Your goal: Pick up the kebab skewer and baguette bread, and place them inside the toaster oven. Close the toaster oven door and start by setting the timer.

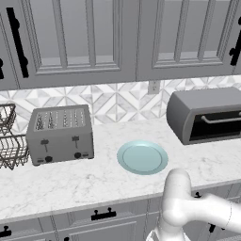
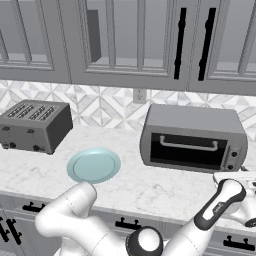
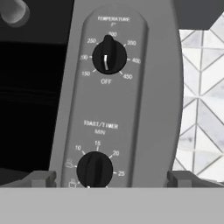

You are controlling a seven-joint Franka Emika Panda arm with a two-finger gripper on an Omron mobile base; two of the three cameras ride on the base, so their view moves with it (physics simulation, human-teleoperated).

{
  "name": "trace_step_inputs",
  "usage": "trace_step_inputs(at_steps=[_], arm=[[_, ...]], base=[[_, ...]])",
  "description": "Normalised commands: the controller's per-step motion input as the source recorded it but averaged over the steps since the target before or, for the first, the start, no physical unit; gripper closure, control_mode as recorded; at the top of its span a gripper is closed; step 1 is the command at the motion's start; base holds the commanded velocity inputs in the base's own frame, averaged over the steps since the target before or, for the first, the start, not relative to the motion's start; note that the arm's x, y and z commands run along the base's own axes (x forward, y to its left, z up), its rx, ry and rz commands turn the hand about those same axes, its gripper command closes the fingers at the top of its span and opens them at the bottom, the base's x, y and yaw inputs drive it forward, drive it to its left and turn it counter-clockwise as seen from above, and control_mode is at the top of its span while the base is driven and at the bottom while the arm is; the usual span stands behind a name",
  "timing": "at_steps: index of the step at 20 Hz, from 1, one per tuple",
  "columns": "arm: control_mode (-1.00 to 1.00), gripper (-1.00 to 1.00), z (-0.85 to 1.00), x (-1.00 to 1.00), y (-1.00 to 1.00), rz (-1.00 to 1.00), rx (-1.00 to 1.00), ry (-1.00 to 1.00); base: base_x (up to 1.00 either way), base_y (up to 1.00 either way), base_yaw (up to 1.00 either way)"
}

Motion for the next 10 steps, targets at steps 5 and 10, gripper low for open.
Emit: trace_step_inputs(at_steps=[5,10], arm=[[-1.0,-1.0,0.0,-0.01,0.0,0.0,0.0,0.0],[-1.0,-1.0,0.0,-0.01,0.0,0.0,0.0,-0.01]], base=[[0.0,0.0,0.0],[0.0,0.0,0.0]])
